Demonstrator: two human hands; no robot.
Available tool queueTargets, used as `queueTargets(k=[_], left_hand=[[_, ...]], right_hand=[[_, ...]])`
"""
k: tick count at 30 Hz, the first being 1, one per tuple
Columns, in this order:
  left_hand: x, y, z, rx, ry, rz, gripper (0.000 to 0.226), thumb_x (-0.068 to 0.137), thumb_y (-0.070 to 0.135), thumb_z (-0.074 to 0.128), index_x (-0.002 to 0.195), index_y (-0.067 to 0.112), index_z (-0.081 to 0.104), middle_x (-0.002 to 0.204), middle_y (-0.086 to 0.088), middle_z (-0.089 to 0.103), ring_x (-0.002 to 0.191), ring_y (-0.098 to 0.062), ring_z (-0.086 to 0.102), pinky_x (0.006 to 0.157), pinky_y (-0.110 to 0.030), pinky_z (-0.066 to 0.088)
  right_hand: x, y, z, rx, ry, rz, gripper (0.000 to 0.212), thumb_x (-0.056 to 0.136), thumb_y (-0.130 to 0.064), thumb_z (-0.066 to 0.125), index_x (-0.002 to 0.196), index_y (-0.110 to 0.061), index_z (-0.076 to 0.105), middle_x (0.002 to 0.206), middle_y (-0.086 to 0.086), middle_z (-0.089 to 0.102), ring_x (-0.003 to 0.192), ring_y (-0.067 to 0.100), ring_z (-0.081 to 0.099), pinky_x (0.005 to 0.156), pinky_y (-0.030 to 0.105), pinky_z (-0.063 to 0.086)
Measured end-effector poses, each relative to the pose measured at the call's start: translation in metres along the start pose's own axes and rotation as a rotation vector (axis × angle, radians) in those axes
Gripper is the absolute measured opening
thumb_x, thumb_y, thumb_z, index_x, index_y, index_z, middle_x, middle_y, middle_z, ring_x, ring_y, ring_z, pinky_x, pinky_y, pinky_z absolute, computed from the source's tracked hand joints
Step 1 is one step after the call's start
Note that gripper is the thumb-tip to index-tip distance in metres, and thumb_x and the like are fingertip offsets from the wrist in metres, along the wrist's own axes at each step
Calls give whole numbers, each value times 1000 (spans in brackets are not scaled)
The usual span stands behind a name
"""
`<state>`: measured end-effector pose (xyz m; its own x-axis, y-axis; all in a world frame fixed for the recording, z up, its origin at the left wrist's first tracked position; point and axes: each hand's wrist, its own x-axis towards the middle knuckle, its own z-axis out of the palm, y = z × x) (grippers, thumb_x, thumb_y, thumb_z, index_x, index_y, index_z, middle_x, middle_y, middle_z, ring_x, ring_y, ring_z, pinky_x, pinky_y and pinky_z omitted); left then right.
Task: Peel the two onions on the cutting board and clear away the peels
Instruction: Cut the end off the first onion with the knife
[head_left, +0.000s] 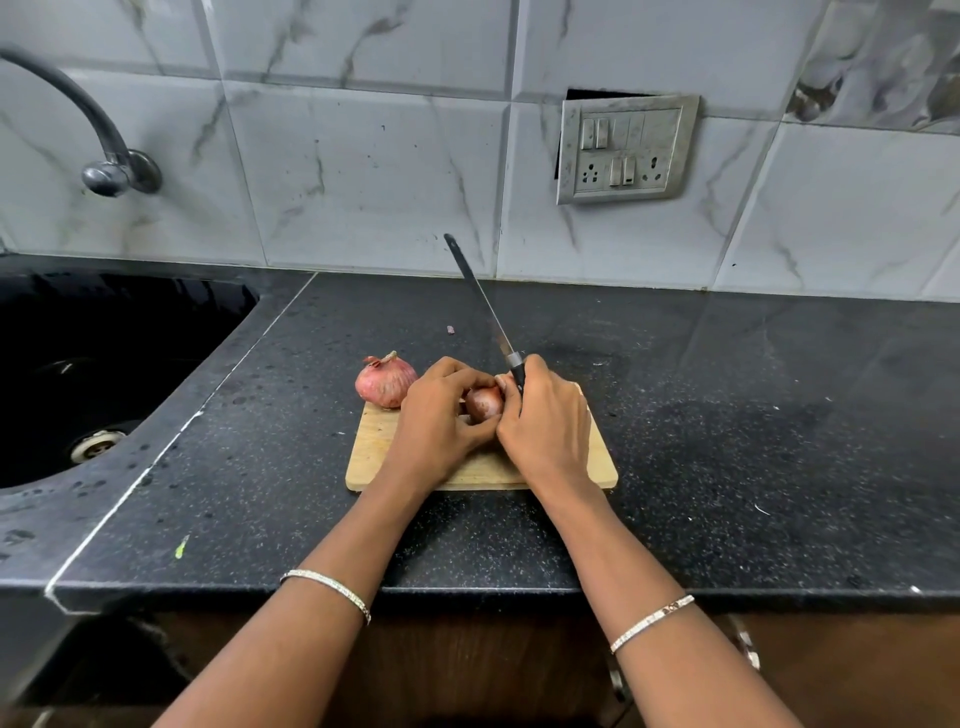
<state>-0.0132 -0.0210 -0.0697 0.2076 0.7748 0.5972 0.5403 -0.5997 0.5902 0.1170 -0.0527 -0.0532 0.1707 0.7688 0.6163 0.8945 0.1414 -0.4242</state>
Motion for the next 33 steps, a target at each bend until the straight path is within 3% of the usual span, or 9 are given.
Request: queueTargets(k=[5,9,14,17,19,23,26,30,33], left_hand=[[-1,2,-2,-11,5,-16,33,73,22,87,104,18,78,95,3,63,87,-14,61,78,-37,55],[-2,2,-4,4,-40,-47,36,71,24,87,106,17,76,99,3,65,90,-14,63,82,-40,56],[-1,1,-6,-32,-44,-43,39,74,32,89,107,18,73,102,7,62,92,-10,63,82,-32,57],[-1,-3,-5,-85,-33,-71,40,77,33,88,110,19,71,107,6,62,95,-8,65,84,-27,58],[-2,-4,-4,-113,-44,-94,40,79,38,85,111,22,67,110,6,60,99,-9,64,87,-34,59],[-1,-6,-2,-104,-82,-124,42,81,47,80,110,26,57,110,8,62,103,-13,63,89,-43,58],[0,-5,-3,-94,-105,-153,40,81,34,85,107,23,56,105,12,64,102,-8,61,89,-33,54],[-1,-5,-4,11,-53,-137,43,77,36,87,103,21,56,98,12,62,91,-10,54,73,-23,34],[-2,-3,-4,-15,-83,-80,49,83,29,83,121,22,55,101,8,60,81,-5,55,70,-15,40]], right_hand=[[-1,-1,4,48,34,-5,21,101,-26,55,95,-6,55,87,16,68,78,40,64,60,40,36],[5,6,-1,222,90,196,20,101,-26,58,93,-8,61,81,6,73,79,29,65,62,30,26],[7,16,-1,412,70,278,15,96,-29,65,86,-19,68,73,-10,73,76,18,70,81,40,52],[8,21,-4,308,82,323,18,95,-34,66,87,-19,69,77,-5,72,77,21,64,70,37,45],[9,26,-8,169,82,352,19,95,-34,67,90,-16,71,80,3,71,78,26,62,66,34,39],[8,23,-14,131,12,355,11,92,-28,70,96,-21,76,84,1,72,78,23,62,68,32,46],[8,23,-13,156,-10,357,10,91,-29,70,96,-22,74,85,-2,72,80,21,64,68,30,45],[7,24,-12,199,-22,355,19,93,-39,67,87,-22,66,73,-5,64,72,19,61,61,30,38],[4,20,-13,276,17,293,33,97,-53,57,88,-21,63,68,-7,60,67,18,58,59,32,35]])
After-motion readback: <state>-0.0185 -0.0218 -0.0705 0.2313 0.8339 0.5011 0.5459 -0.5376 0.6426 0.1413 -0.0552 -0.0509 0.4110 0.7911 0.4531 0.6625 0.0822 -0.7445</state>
